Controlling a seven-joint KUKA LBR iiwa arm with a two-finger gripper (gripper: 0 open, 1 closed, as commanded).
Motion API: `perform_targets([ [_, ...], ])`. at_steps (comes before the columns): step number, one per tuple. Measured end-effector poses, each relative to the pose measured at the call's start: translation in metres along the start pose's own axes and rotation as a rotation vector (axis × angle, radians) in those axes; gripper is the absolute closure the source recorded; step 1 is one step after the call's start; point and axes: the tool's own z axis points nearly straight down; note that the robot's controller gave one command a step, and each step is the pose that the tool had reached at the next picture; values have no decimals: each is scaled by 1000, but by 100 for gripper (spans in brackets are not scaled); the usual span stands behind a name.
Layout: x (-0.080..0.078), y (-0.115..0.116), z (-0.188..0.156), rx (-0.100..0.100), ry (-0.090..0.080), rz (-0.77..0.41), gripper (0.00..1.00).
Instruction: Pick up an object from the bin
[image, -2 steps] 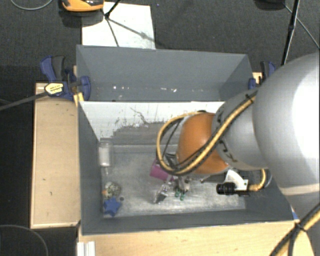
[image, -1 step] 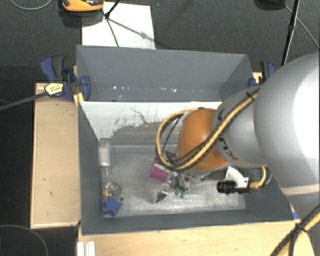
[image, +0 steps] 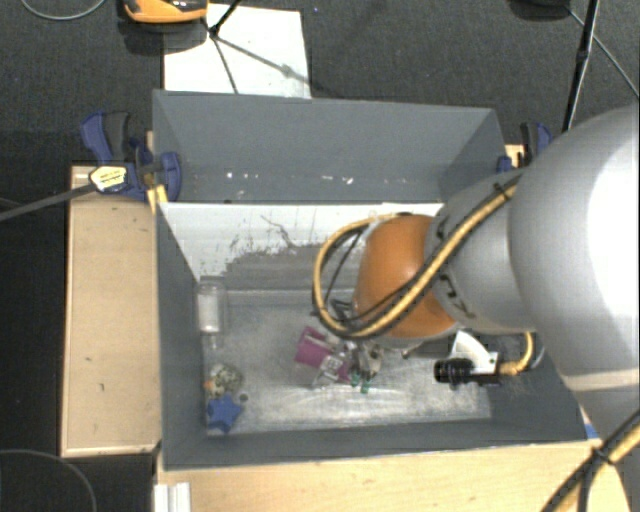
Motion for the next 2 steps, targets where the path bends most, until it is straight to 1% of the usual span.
perform_targets([
  [1, -1, 0, -14, 12, 22, 3, 100],
  [2, -3, 2, -66, 11, 20, -1, 100],
])
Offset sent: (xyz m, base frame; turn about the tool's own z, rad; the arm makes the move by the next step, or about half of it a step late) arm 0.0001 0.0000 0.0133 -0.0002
